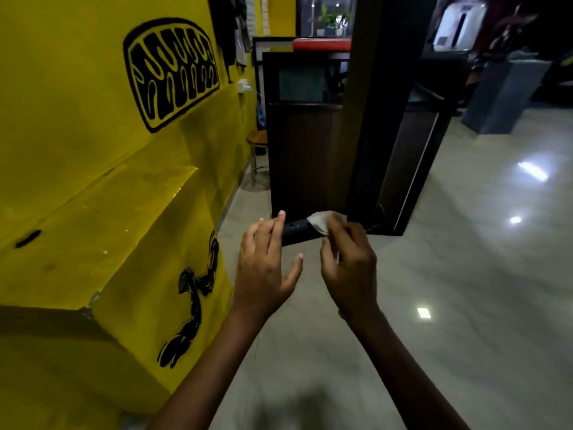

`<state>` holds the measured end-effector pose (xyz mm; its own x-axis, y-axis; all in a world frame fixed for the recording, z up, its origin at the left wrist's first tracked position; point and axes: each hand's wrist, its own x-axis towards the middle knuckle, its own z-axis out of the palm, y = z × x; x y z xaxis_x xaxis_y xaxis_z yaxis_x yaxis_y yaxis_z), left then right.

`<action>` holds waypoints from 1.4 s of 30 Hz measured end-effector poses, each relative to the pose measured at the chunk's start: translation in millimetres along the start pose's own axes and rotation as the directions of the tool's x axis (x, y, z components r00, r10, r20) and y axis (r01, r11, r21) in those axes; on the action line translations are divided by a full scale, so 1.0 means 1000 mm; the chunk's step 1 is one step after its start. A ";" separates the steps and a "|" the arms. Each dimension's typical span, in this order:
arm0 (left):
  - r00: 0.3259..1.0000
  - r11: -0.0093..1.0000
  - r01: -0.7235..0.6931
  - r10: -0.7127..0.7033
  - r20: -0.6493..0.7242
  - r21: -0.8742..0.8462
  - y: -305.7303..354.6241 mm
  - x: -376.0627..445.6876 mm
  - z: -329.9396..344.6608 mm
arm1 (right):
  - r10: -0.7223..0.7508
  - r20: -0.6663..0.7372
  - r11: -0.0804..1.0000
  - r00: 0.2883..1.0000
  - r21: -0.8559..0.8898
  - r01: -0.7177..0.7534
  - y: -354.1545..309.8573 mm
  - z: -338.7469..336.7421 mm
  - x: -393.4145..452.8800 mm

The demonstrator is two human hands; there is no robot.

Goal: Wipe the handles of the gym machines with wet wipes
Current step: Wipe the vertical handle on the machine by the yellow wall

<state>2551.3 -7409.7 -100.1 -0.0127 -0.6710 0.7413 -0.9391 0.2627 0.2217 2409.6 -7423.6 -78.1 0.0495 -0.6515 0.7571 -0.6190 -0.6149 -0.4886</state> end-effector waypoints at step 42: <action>0.988 0.979 0.139 -0.128 0.082 -0.147 0.014 0.001 -0.012 | 0.095 0.241 0.982 0.966 -0.183 -0.051 -0.016 -0.018 0.003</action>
<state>2542.3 -7398.3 -88.5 0.0795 -0.7540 0.6521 -0.8711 0.2654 0.4131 2406.1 -7407.8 -60.1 0.1781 -0.7949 0.5800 -0.7535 -0.4893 -0.4392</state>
